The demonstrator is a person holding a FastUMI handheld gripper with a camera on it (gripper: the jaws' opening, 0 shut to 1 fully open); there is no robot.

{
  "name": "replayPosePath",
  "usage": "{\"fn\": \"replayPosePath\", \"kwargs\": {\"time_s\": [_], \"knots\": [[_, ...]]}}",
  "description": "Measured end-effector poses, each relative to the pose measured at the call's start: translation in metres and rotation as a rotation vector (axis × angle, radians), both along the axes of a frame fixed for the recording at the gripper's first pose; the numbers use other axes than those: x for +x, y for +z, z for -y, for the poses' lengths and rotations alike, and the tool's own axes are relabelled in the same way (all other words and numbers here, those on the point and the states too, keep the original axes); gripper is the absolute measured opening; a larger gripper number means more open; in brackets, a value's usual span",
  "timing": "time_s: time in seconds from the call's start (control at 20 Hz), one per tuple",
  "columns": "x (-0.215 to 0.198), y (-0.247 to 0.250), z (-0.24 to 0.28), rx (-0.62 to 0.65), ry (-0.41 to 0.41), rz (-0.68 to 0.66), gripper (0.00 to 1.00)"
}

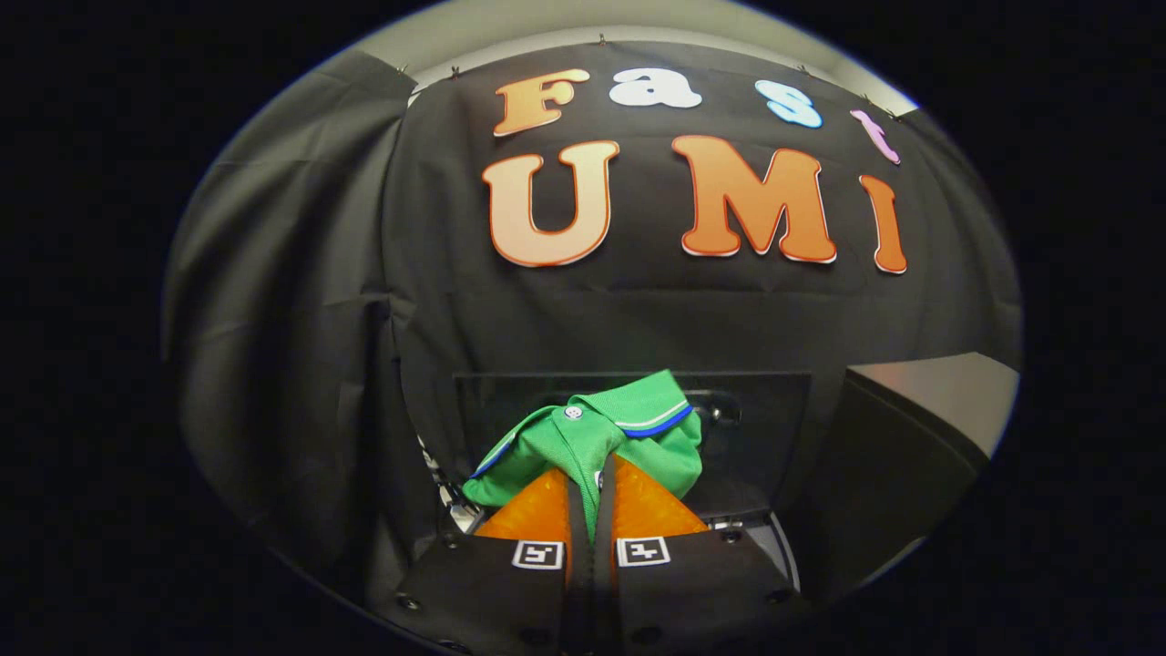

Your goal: Put the clothes into the washing machine and then close the washing machine lid.

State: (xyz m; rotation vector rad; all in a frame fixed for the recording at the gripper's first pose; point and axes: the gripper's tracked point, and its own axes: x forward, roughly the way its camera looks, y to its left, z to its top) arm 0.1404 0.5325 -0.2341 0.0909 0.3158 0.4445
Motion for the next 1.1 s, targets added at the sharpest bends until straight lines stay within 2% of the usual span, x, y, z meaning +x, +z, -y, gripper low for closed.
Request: {"fn": "replayPosePath", "kwargs": {"time_s": [0.35,0.65,1.1], "knots": [[-0.014,-0.119,0.002,-0.074,0.004,-0.258,0.08],[-0.008,-0.156,-0.009,-0.109,0.026,-0.333,0.08],[-0.018,-0.231,-0.004,-0.083,-0.034,-0.631,0.08]]}}
